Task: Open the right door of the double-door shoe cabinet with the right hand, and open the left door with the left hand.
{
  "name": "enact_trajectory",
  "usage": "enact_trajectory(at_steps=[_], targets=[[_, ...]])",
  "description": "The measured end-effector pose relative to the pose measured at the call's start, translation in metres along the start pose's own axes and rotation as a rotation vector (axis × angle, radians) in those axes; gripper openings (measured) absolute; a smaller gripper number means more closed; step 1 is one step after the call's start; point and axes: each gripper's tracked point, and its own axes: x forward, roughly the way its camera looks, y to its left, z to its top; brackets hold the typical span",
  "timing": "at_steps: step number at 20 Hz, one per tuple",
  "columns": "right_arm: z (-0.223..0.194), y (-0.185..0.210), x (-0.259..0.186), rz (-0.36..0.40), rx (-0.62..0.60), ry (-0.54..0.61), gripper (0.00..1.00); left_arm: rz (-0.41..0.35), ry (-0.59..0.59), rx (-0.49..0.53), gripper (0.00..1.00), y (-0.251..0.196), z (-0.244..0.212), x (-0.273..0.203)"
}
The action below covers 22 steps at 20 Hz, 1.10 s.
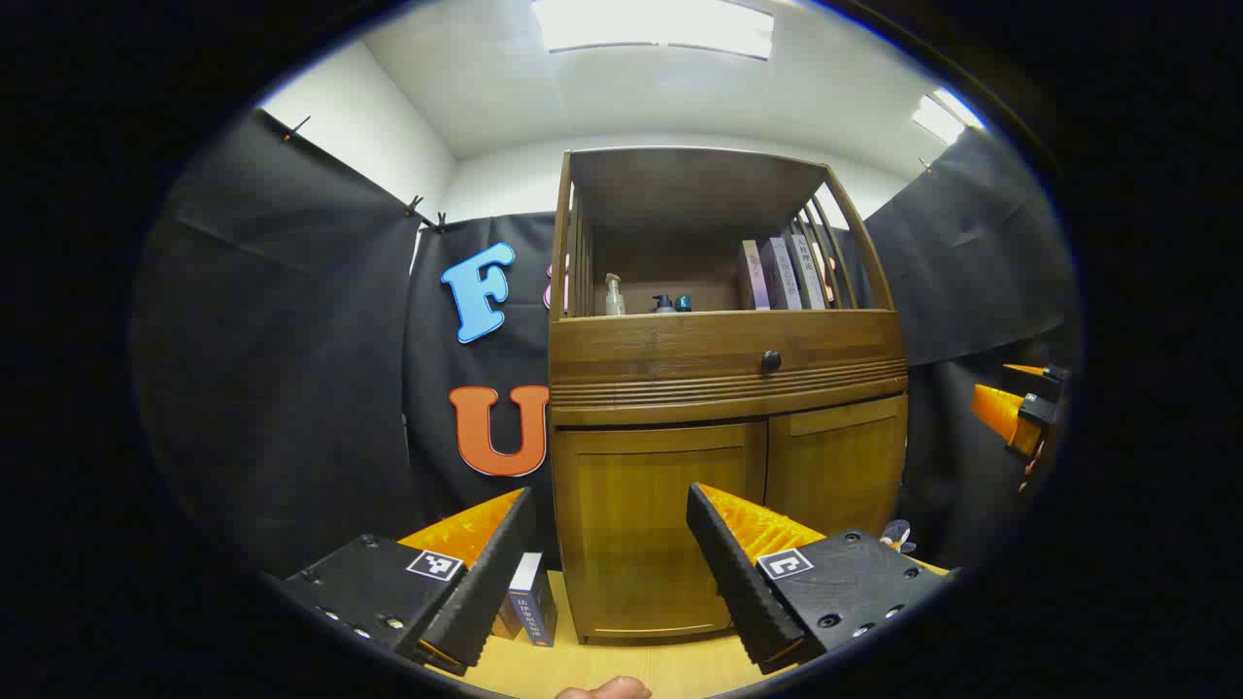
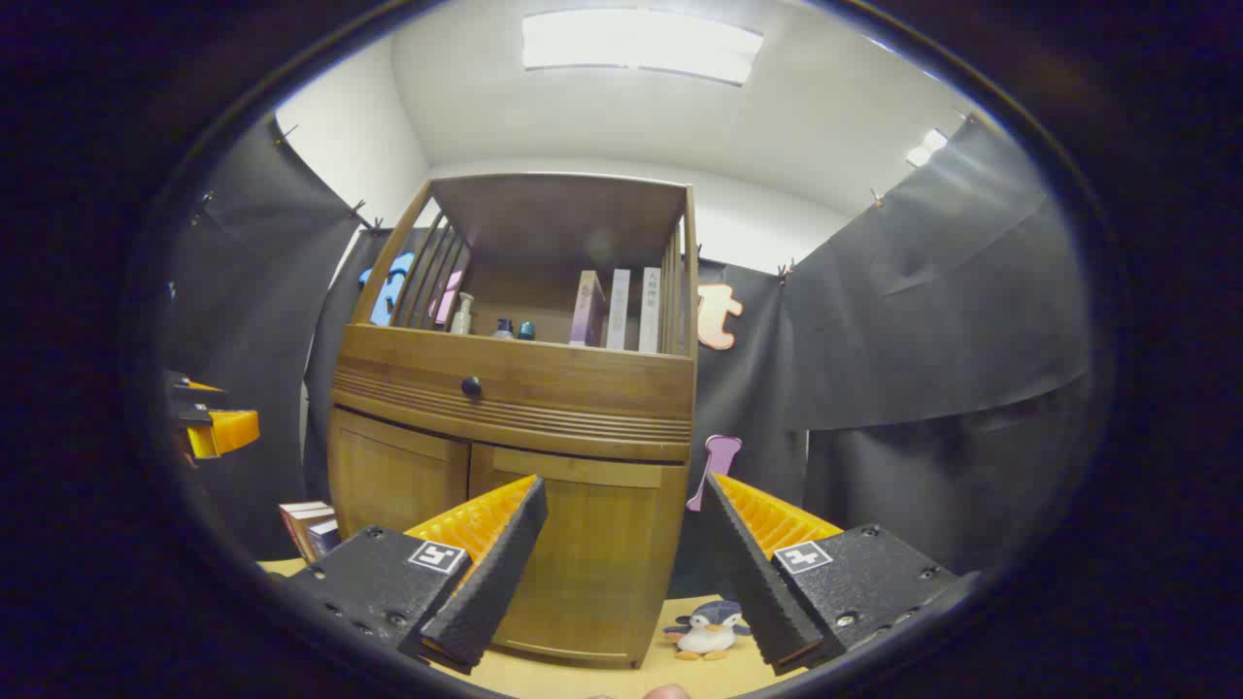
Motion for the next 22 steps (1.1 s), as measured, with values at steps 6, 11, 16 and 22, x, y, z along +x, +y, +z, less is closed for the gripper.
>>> enact_trajectory(at_steps=[6,11,16,22], targets=[[-0.023,0.002,0.01,0.044,0.019,0.048,1.0,-0.004,-0.01,-0.024,1.0,-0.013,0.001,-0.002],[-0.041,0.017,0.021,0.089,0.032,0.095,1.0,0.016,-0.008,-0.007,1.0,-0.012,-0.002,-0.003],[-0.057,0.039,0.036,0.119,0.036,0.126,1.0,0.047,-0.011,0.004,1.0,0.003,-0.005,-0.003],[-0.091,0.077,0.052,0.165,0.035,0.21,1.0,0.076,-0.001,0.02,0.96,0.024,-0.011,-0.001]])
